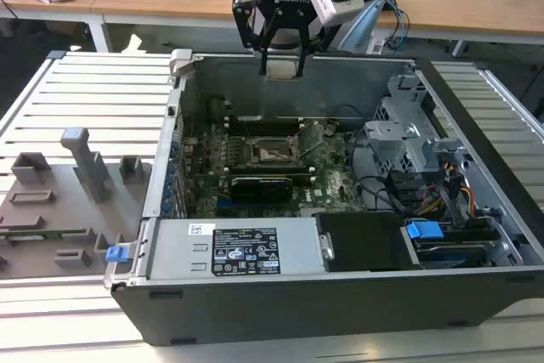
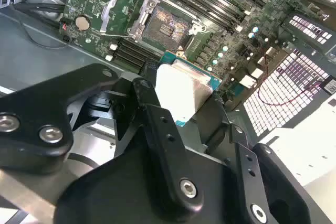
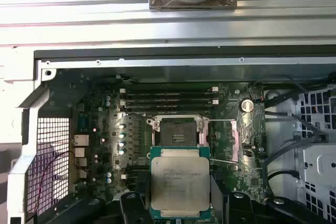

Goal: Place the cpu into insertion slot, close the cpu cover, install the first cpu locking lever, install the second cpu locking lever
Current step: 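Place the cpu into insertion slot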

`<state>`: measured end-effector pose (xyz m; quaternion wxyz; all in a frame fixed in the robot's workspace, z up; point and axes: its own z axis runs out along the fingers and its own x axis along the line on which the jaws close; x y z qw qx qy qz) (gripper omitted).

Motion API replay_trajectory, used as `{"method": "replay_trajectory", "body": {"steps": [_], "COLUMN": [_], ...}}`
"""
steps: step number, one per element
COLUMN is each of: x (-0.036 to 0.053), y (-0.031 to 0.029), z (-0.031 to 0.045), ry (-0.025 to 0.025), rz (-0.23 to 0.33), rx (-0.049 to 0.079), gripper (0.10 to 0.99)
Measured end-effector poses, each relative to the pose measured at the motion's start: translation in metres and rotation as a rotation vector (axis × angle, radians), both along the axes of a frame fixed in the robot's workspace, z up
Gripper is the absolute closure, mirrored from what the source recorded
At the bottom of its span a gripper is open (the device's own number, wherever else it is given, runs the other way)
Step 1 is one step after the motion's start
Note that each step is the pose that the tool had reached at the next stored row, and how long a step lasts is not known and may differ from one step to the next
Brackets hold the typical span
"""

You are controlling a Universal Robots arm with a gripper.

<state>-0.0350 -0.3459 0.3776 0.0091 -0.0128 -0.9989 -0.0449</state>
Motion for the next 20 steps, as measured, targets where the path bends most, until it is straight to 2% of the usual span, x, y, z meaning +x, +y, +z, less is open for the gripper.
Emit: {"method": "replay_trajectory", "body": {"steps": [20], "x": [0.0000], "y": [0.0000], "z": [-0.0179], "ry": [0.0000], "rz": [0.000], "rx": [0.000], "gripper": [0.545]}}
